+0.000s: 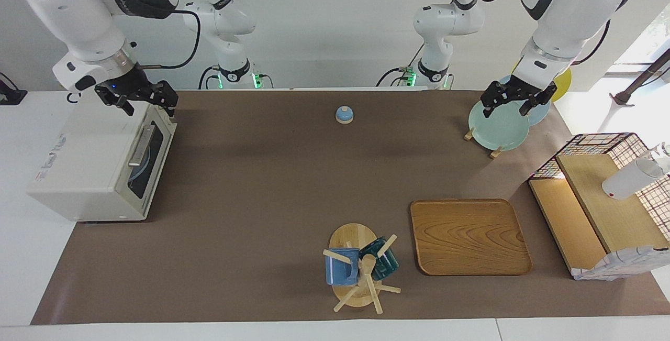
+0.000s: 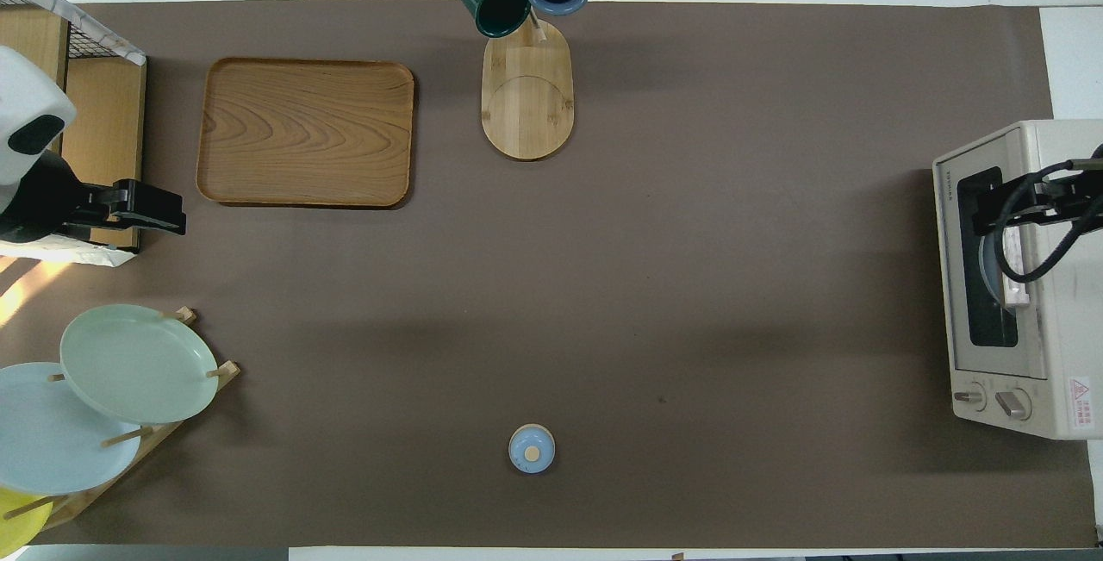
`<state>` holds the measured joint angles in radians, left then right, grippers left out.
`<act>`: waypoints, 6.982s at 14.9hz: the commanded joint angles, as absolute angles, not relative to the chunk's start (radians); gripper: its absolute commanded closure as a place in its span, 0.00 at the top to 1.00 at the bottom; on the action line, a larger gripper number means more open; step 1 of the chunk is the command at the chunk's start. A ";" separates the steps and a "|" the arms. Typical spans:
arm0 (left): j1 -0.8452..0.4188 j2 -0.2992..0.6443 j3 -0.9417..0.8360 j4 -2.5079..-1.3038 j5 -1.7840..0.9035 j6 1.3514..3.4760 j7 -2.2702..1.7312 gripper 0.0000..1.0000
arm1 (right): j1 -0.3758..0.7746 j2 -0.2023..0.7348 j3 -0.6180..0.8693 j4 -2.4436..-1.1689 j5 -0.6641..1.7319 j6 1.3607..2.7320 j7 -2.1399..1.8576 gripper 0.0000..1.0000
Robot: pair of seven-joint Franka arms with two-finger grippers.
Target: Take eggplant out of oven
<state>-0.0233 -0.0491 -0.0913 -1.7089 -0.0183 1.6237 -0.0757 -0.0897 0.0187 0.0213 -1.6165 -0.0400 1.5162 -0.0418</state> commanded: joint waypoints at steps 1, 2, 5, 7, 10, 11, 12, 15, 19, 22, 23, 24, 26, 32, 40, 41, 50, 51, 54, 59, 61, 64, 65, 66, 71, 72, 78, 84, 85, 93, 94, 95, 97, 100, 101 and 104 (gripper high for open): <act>-0.012 -0.067 -0.097 -1.727 -0.031 1.621 -0.064 1.00 | -0.092 0.005 0.020 -1.623 -0.014 1.511 -0.021 1.00; -0.012 -0.067 -0.097 -1.727 -0.031 1.623 -0.064 1.00 | -0.094 0.006 0.020 -1.623 -0.014 1.516 -0.021 1.00; -0.012 -0.067 -0.097 -1.727 -0.031 1.621 -0.064 1.00 | -0.091 0.005 0.021 -1.623 -0.014 1.514 -0.026 1.00; -0.012 -0.067 -0.097 -1.727 -0.031 1.621 -0.066 1.00 | -0.091 0.005 0.021 -1.623 -0.014 1.511 -0.028 1.00; -0.012 -0.067 -0.097 -1.727 -0.031 1.621 -0.064 1.00 | -0.091 0.002 0.021 -1.631 -0.014 1.512 -0.029 1.00; -0.012 -0.067 -0.097 -1.727 -0.031 1.621 -0.064 1.00 | -0.091 0.000 0.021 -1.641 -0.014 1.520 -0.025 0.95; -0.012 -0.067 -0.097 -1.727 -0.031 1.621 -0.064 1.00 | -0.091 -0.002 0.021 -1.644 -0.014 1.535 -0.029 0.58; -0.012 -0.067 -0.097 -1.727 -0.031 1.621 -0.064 1.00 | -0.091 -0.018 0.023 -1.689 -0.014 1.592 -0.037 0.00; -0.012 -0.067 -0.097 -1.727 -0.031 1.621 -0.064 1.00 | -0.103 -0.046 0.018 -1.761 -0.017 1.640 -0.032 0.00; -0.012 -0.067 -0.097 -1.727 -0.031 1.621 -0.064 1.00 | -0.129 -0.101 0.015 -1.906 -0.034 1.777 -0.029 0.00; -0.012 -0.067 -0.097 -1.727 -0.031 1.621 -0.066 1.00 | -0.129 -0.109 0.014 -1.943 -0.047 1.820 -0.031 0.00; -0.012 -0.067 -0.097 -1.727 -0.031 1.621 -0.064 1.00 | -0.129 -0.109 0.015 -1.968 -0.090 1.863 -0.043 0.00; -0.012 -0.067 -0.097 -1.727 -0.031 1.621 -0.064 1.00 | -0.135 -0.103 0.015 -1.990 -0.136 1.882 -0.057 0.00; -0.012 -0.067 -0.097 -1.727 -0.031 1.621 -0.064 1.00 | -0.169 -0.095 0.015 -2.040 -0.192 1.937 -0.141 0.00; -0.012 -0.067 -0.097 -1.727 -0.031 1.621 -0.066 1.00 | -0.173 -0.084 0.015 -2.075 -0.268 1.951 -0.175 0.00; -0.012 -0.067 -0.097 -1.727 -0.031 1.621 -0.064 1.00 | -0.173 -0.084 0.015 -2.079 -0.268 1.959 -0.172 0.00; -0.012 -0.067 -0.097 -1.727 -0.031 1.621 -0.064 1.00 | -0.103 -0.055 0.017 -2.191 -0.124 2.117 -0.060 0.00; -0.012 -0.067 -0.097 -1.727 -0.031 1.621 -0.064 1.00 | -0.088 -0.049 0.018 -2.191 -0.124 2.129 -0.042 0.00; -0.012 -0.067 -0.097 -1.727 -0.031 1.621 -0.064 1.00 | -0.051 0.023 0.018 -2.195 -0.123 2.215 -0.028 0.00; -0.012 -0.067 -0.097 -1.727 -0.031 1.621 -0.064 1.00 | -0.003 0.025 0.020 -2.275 -0.123 2.335 0.032 0.00; -0.012 -0.067 -0.097 -1.729 -0.031 1.621 -0.064 1.00 | -0.002 0.017 0.020 -2.295 -0.123 2.338 0.037 0.00; -0.012 -0.067 -0.097 -1.727 -0.031 1.621 -0.064 1.00 | -0.012 0.044 0.020 -2.295 -0.123 2.336 0.038 0.00; -0.012 -0.067 -0.097 -1.727 -0.031 1.621 -0.064 1.00 | -0.012 0.044 0.020 -2.299 -0.121 2.335 0.038 0.00; -0.012 -0.067 -0.097 -1.727 -0.031 1.621 -0.064 1.00 | -0.006 0.041 0.020 -2.315 -0.121 2.335 0.038 0.00; -0.012 -0.067 -0.097 -1.727 -0.031 1.621 -0.064 1.00 | -0.003 0.035 0.020 -2.345 -0.114 2.338 0.066 0.00; -0.012 -0.067 -0.097 -1.727 -0.031 1.621 -0.064 1.00 | -0.003 0.037 0.020 -2.345 -0.101 2.336 0.066 0.00; -0.014 -0.067 -0.097 -1.727 -0.031 1.623 -0.067 1.00 | 0.020 0.037 0.028 -2.344 -0.034 2.326 0.066 0.00; -0.012 -0.067 -0.097 -1.727 -0.031 1.621 -0.066 1.00 | 0.069 0.048 0.026 -2.229 -0.025 2.228 0.095 0.09; -0.012 -0.067 -0.097 -1.727 -0.031 1.623 -0.066 1.00 | 0.069 0.038 0.022 -2.211 -0.029 2.188 0.098 0.20; -0.014 -0.067 -0.097 -1.727 -0.031 1.623 -0.066 1.00 | -0.011 0.021 0.014 -2.108 -0.210 2.011 0.031 0.62; -0.014 -0.067 -0.097 -1.727 -0.031 1.621 -0.069 1.00 | -0.034 0.020 0.015 -2.114 -0.215 2.023 0.009 0.62; -0.014 -0.067 -0.097 -1.727 -0.031 1.621 -0.069 1.00 | -0.060 0.017 0.018 -2.126 -0.215 2.029 -0.006 0.60; -0.014 -0.067 -0.097 -1.727 -0.031 1.620 -0.069 1.00 | -0.061 0.005 0.018 -2.163 -0.215 2.057 -0.014 0.58; -0.012 -0.067 -0.097 -1.727 -0.031 1.623 -0.067 1.00 | -0.083 -0.009 0.017 -2.224 -0.213 2.152 -0.074 0.49; -0.012 -0.067 -0.097 -1.727 -0.031 1.623 -0.067 1.00 | -0.087 -0.012 0.018 -2.230 -0.213 2.163 -0.074 0.47; -0.012 -0.067 -0.097 -1.727 -0.031 1.618 -0.069 1.00 | -0.084 -0.015 0.018 -2.243 -0.213 2.166 -0.074 0.27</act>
<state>-0.0220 -0.0491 -0.0938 -1.7090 -0.0183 1.6236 -0.0757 -0.0694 0.0202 0.0084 -2.2018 -0.1998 2.1437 -0.0507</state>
